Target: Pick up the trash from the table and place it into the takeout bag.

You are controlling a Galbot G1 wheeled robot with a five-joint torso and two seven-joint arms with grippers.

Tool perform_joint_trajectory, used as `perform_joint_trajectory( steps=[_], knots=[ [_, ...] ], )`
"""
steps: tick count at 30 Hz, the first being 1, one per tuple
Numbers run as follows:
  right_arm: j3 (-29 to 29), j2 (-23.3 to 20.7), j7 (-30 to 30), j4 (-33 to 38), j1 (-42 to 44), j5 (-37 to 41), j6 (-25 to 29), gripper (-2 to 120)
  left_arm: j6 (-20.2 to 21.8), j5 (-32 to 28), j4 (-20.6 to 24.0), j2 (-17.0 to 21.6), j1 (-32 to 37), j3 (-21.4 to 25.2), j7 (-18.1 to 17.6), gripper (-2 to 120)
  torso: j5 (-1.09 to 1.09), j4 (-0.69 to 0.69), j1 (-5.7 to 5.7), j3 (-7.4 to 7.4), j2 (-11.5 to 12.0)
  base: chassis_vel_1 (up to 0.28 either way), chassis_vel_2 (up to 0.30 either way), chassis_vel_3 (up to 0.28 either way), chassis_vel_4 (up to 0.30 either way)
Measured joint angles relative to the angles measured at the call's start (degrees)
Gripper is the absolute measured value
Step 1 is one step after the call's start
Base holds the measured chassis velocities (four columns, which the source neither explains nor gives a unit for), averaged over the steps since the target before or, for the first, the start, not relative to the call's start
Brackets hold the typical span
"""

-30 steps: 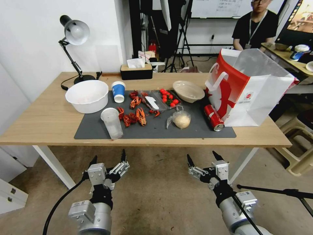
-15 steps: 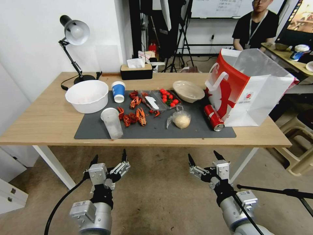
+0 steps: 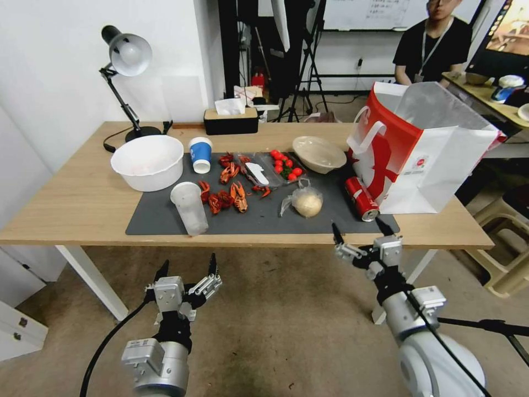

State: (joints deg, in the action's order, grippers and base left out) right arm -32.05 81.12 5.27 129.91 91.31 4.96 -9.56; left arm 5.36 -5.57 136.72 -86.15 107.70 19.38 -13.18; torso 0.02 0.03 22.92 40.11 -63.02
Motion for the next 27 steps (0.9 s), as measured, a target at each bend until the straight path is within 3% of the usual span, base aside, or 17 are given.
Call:
perform_joint_trajectory(
  steps=[13, 19, 27],
  knots=[
    [-3.5, -4.4, 0.4, -5.4, -5.3, 4.7, 2.4, 100, -0.2, -1.4, -1.7, 3.0, -1.4, -0.5, 0.3, 100, -0.01, -0.04, 0.00, -0.01, 0.0, 0.000, 0.000, 0.000, 0.000],
    [-2.1, -8.4, -1.6, -9.8, -10.3, 8.4, -0.2, 100, -1.0, -1.2, -1.5, 2.4, -0.8, -0.4, 0.2, 100, -0.01, -0.02, 0.00, -0.01, 0.0, 0.000, 0.000, 0.000, 0.000],
    [-0.5, -9.3, -5.9, -12.0, -13.6, 14.7, -4.6, 100, -1.4, -0.9, -1.5, 1.9, -0.6, -0.3, 0.1, 100, -0.01, -0.03, 0.00, 0.00, 0.0, 0.000, 0.000, 0.000, 0.000]
  ],
)
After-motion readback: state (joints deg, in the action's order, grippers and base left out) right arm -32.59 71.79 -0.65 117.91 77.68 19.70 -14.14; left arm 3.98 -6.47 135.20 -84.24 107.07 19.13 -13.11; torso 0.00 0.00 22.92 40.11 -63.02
